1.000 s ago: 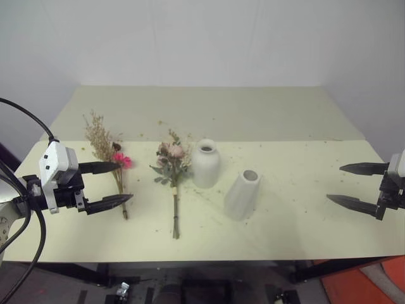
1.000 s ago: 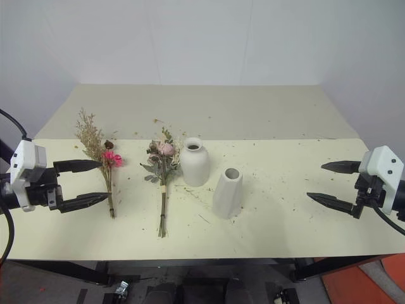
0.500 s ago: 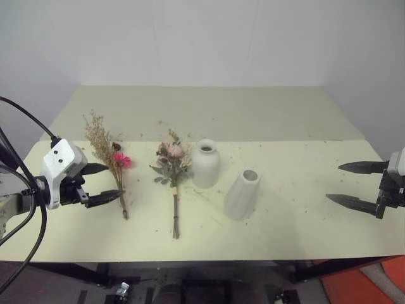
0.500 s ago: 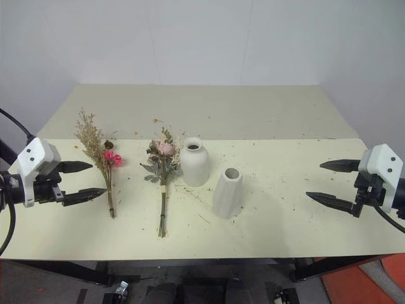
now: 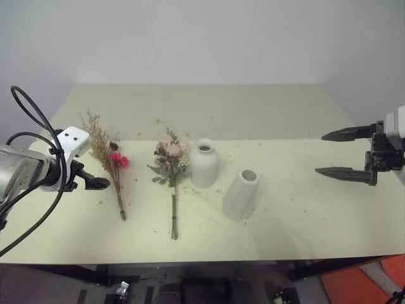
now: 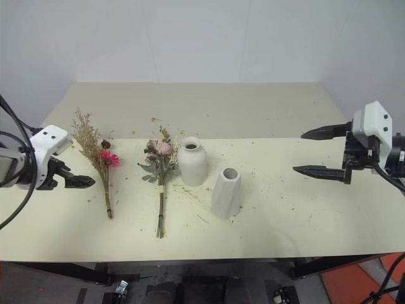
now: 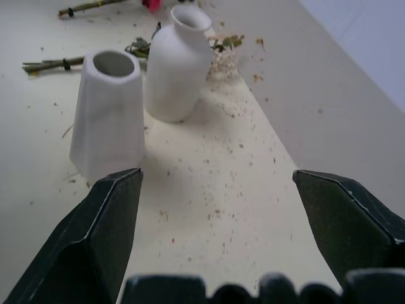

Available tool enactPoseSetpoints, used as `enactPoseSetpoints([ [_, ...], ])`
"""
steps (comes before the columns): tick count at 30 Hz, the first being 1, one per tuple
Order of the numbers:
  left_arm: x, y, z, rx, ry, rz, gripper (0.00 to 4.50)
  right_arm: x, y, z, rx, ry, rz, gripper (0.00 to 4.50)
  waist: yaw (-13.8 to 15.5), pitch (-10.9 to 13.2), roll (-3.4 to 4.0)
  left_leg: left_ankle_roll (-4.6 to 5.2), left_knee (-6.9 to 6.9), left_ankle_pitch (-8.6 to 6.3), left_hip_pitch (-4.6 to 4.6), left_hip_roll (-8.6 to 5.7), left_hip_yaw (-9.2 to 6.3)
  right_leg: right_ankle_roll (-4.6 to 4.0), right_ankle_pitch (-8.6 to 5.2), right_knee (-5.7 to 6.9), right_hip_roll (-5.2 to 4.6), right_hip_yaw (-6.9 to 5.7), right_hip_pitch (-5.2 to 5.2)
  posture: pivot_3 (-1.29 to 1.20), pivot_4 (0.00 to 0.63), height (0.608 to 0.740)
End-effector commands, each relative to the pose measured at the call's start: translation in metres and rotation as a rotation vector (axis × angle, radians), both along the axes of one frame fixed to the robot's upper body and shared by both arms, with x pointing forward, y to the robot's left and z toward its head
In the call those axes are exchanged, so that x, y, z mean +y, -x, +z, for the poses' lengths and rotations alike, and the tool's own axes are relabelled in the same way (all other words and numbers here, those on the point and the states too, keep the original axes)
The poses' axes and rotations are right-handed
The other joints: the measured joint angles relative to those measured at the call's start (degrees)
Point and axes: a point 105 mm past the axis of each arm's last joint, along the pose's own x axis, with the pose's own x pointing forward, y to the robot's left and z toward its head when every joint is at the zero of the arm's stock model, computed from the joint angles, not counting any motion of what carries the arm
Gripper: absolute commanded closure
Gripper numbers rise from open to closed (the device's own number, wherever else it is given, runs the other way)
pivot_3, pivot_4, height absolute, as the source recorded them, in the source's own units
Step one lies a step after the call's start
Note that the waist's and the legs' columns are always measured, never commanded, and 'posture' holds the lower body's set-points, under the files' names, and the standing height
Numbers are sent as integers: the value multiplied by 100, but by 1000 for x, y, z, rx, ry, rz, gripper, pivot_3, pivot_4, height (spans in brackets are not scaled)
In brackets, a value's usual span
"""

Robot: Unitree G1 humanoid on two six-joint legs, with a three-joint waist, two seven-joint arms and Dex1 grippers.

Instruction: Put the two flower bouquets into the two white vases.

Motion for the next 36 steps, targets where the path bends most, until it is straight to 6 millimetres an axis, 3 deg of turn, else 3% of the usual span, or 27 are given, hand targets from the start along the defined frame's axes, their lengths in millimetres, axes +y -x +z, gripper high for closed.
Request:
enactPoseSetpoints([
  [1, 7, -9, -2, -2, 26, 83, 0, 2, 1, 9, -30, -10, 30, 44, 12, 0, -1, 0, 0, 0, -4, -5, 0, -21, 12, 4, -4, 2, -8, 0, 150, 740],
  [6, 3, -25, -13, -1, 79, 123, 0, 2, 0, 9, -32, -10, 35, 44, 32, 0, -1, -3, 16, 3, -54, -9, 0, -37, 23, 39, -8, 3, -65, 0, 150, 740],
  [18, -15, -56, -45, 58, 150, 143, 0, 3, 5, 11, -44, -12, 41, 44, 11, 0, -2, -5, 37, 4, -47, -13, -1, -35, 25, 63, -9, 3, -59, 0, 150, 740],
  [21, -18, -63, -53, 65, 163, 162, 588, 3, 5, 10, -44, -16, 40, 0, 27, 0, -1, -5, 40, 4, -47, -15, -2, -36, 26, 67, -11, 3, -58, 0, 150, 740],
  [26, -23, -69, -57, 68, 175, 156, 2189, 5, 6, 9, -46, -24, 41, 0, 40, -1, 0, -5, 47, 4, -40, -17, -2, -35, 25, 72, -14, 3, -50, 0, 150, 740],
  [33, -12, -72, -42, -10, 137, 186, 4454, 5, 8, 7, -44, -29, 38, 0, 37, -1, 0, -5, 53, 3, -43, -18, -3, -35, 25, 73, -15, 3, -50, 0, 150, 740],
  [36, -1, -79, -28, -128, 90, 233, 4486, 6, 8, 6, -41, -32, 38, 0, 37, -1, 0, -5, 56, 3, -47, -16, -4, -35, 25, 75, -14, 3, -54, 0, 150, 740],
])
